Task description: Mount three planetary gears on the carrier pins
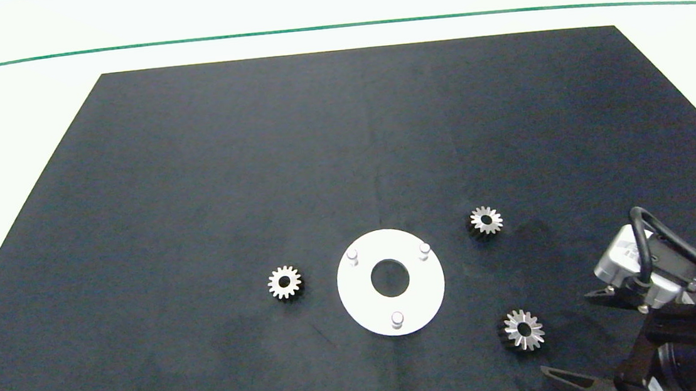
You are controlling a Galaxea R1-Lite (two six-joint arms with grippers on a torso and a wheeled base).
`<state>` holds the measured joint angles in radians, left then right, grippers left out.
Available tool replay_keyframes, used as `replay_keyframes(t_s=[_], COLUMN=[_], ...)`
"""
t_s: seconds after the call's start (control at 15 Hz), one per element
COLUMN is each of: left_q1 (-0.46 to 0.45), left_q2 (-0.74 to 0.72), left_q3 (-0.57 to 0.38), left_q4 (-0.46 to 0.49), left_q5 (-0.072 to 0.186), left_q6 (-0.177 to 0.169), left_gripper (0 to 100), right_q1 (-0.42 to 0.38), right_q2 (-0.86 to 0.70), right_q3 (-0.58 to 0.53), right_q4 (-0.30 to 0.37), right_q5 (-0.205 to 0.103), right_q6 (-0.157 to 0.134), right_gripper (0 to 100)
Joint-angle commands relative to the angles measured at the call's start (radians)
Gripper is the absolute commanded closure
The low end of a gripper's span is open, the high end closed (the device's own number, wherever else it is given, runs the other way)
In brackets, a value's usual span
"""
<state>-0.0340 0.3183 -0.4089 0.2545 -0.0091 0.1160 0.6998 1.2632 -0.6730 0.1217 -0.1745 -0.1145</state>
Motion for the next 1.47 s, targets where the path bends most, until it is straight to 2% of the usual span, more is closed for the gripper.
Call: replay_keyframes(t_s=[0.07,0.33,0.8,1.0,1.47], left_q1=[0.008,0.006,0.006,0.006,0.005], left_q2=[0.001,0.002,0.013,0.015,0.018], left_q3=[-0.004,-0.007,-0.014,-0.027,-0.034], left_q4=[0.002,0.002,0.002,0.002,0.002], left_q5=[0.0,0.0,0.0,0.0,0.0], left_q6=[0.002,0.002,0.001,-0.001,-0.004], left_gripper=[0,0,0,0,0], right_q1=[0.006,0.038,0.037,0.033,0.03], right_q2=[0.107,0.166,0.22,0.243,0.252], right_q3=[-0.048,-0.062,-0.079,-0.094,-0.109], right_q4=[0.009,0.001,-0.001,-0.001,-0.001], right_q5=[-0.005,-0.014,-0.017,-0.017,-0.017], right_q6=[-0.001,0.002,0.007,0.019,0.019], right_gripper=[0,0,1,7,20])
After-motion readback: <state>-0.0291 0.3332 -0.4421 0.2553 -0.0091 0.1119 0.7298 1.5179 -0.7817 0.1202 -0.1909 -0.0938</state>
